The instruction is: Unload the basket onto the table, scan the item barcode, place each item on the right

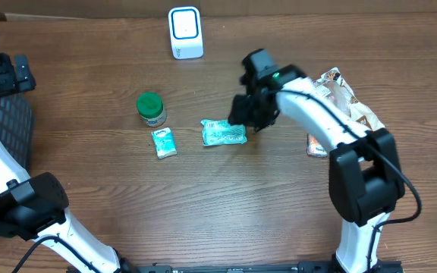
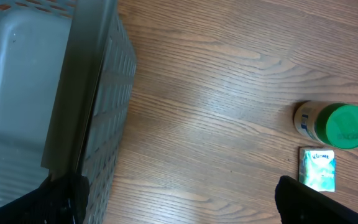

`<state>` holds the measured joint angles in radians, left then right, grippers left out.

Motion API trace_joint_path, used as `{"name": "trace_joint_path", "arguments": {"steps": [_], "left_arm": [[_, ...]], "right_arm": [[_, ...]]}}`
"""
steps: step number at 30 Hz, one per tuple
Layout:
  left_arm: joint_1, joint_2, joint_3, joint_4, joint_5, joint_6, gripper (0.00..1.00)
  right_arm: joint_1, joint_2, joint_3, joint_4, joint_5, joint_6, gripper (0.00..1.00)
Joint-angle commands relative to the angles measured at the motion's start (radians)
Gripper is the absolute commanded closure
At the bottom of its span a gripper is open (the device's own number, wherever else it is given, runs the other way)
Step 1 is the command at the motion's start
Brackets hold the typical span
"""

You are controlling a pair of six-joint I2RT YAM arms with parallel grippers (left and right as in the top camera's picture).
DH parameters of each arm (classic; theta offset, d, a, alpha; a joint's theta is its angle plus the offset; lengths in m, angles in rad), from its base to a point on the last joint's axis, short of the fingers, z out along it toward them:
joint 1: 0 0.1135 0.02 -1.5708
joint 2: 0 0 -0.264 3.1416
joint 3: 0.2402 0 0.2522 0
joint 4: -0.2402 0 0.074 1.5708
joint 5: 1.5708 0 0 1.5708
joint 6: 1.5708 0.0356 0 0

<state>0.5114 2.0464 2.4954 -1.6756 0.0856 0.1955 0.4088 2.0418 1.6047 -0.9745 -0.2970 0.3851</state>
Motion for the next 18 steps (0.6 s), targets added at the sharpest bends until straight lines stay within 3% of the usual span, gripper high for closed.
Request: {"name": "trace_joint_path", "arguments": {"steps": [1, 9, 18], "left_arm": [[0.005, -0.025, 0.019, 0.001, 0.0, 0.021, 0.0], [0.005, -0.025, 0.019, 0.001, 0.0, 0.021, 0.0], [0.005, -0.025, 0.019, 0.001, 0.0, 0.021, 0.0]], "right_arm": [[-0.054, -0.042, 0.016, -0.035, -0.011, 0.04, 0.52], [-0.075, -0.03, -0.127, 0.096, -0.105, -0.107, 0.54], [-0.075, 0.02, -0.166, 0.205, -0.2, -0.129, 0.54]]}}
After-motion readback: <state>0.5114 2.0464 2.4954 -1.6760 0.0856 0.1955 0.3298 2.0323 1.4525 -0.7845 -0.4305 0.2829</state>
